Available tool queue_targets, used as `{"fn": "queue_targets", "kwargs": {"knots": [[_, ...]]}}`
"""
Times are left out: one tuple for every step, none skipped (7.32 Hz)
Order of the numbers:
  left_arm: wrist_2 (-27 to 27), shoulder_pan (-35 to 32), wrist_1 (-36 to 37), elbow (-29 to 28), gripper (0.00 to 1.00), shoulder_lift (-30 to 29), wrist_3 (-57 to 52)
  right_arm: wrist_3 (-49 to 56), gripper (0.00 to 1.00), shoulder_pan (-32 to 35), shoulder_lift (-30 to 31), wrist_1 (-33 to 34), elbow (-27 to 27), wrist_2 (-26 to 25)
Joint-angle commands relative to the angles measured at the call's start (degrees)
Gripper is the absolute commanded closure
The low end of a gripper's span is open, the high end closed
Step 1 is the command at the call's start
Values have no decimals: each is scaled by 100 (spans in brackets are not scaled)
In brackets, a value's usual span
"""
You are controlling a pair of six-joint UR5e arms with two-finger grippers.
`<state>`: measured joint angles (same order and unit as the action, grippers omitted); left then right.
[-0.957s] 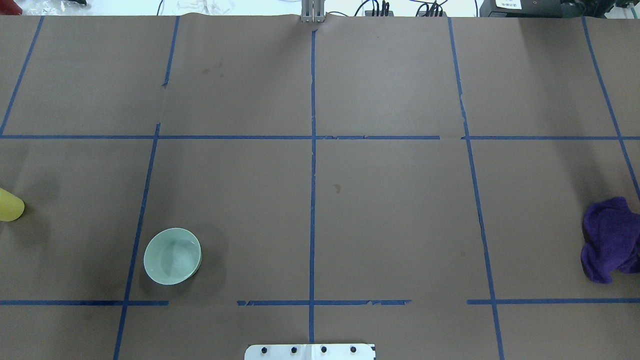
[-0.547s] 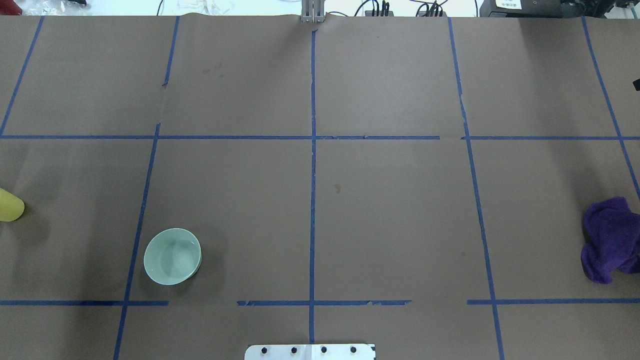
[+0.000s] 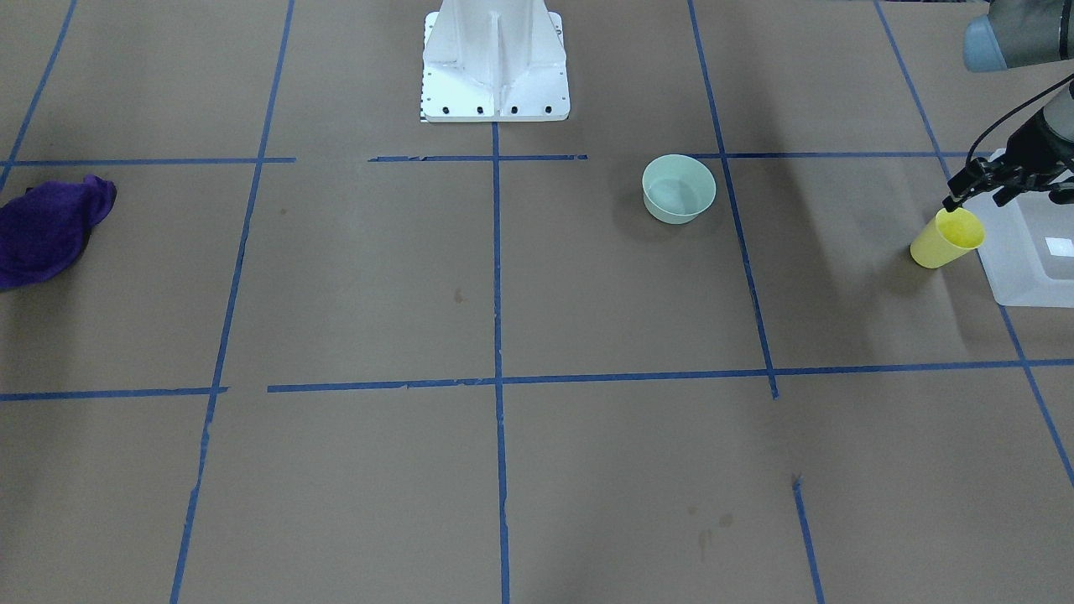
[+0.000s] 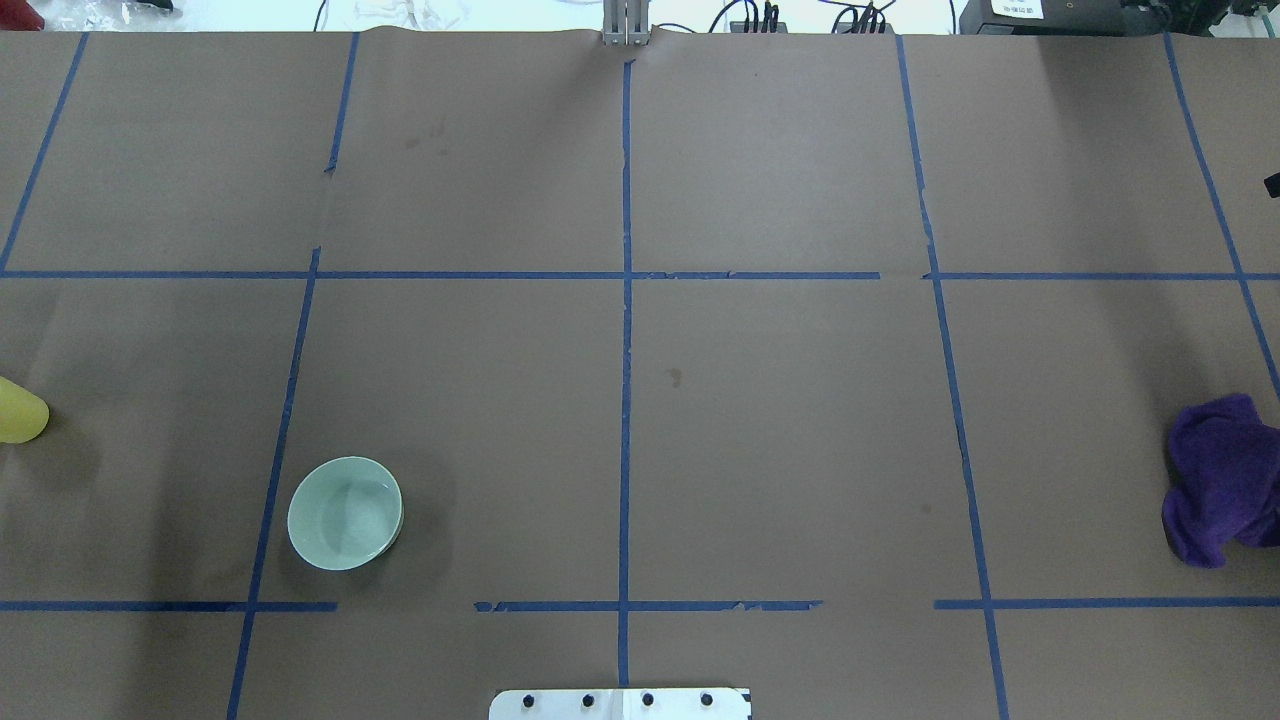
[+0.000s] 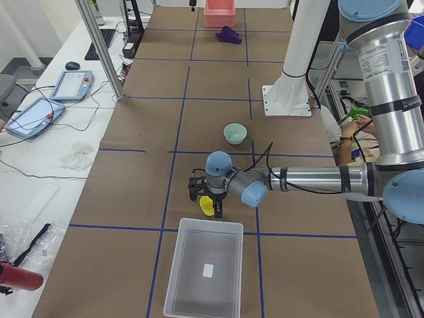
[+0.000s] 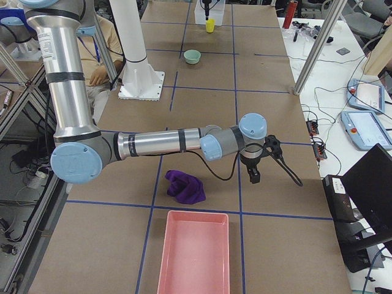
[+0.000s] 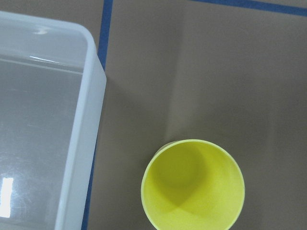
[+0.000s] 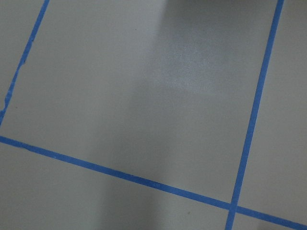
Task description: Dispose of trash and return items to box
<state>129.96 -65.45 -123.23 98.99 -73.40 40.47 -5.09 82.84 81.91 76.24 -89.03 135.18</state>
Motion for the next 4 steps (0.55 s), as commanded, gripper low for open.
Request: {"fn": "queue_targets", "kwargs": {"knots": [[-23,6,-226,-108,10,-35,5,0,0,-4,44,-4,-9,0],[-23,-12,-271,-117,10,-26,-4,0,0,-4,61,-4,-9,9],[-32,-12,-281,-195,10,-43,-13,0,0,-4,61,-4,-9,26],[-23,-29,-376,-205,10,-35,-21,-9,0,-4,70,-4,-1,26]]}}
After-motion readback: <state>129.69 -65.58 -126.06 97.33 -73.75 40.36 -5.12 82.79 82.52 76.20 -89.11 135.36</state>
